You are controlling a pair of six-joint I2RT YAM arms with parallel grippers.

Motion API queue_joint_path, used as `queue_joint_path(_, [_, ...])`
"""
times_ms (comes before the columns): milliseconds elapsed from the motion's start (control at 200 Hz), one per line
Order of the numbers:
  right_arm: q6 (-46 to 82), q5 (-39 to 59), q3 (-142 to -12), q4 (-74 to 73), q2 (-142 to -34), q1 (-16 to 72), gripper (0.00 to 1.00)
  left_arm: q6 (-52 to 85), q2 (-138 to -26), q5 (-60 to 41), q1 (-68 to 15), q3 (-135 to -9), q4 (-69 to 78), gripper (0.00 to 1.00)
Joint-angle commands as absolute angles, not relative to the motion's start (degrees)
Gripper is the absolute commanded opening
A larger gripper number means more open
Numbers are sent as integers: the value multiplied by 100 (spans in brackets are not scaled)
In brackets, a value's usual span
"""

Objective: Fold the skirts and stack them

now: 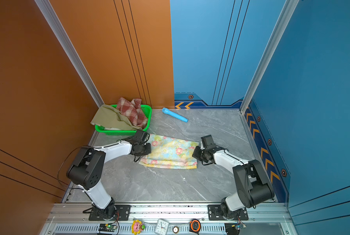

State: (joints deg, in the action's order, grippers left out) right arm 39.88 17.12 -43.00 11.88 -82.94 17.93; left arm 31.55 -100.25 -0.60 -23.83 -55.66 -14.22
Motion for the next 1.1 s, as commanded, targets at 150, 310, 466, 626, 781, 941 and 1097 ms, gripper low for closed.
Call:
queue_joint_path(150, [3189,653,-5229,3130,-7629,1857,0,3671,-10655,59,-3061,-5614,-1536,0])
queue_joint_path(310, [2990,318,-5723,3783,-7517,2090,0,3864,-10933,63,-3462,-5840,-1437,0])
queue_joint_path(466, [2977,78,-6219,4103,-7682,2549,0,4028,-11144,25,-3762,-6061,-1330,0])
queue_joint_path(626, [3075,-41,-6695,4113,-8178,3082,0,4137,-11224,-16,-3966,-6125,-1219,0])
queue_joint_path(781, [3197,-27,-7165,4008,-8899,3580,0,4201,-11214,-53,-4043,-6107,-1143,0])
queue_joint_path(941, [3560,518,-7194,3455,-9393,3656,0,4271,-11089,-101,-4022,-5942,-896,0])
queue_joint_path(1097, [4145,1428,-6944,2391,-9527,3565,24,4354,-11013,-140,-3972,-5638,-736,0])
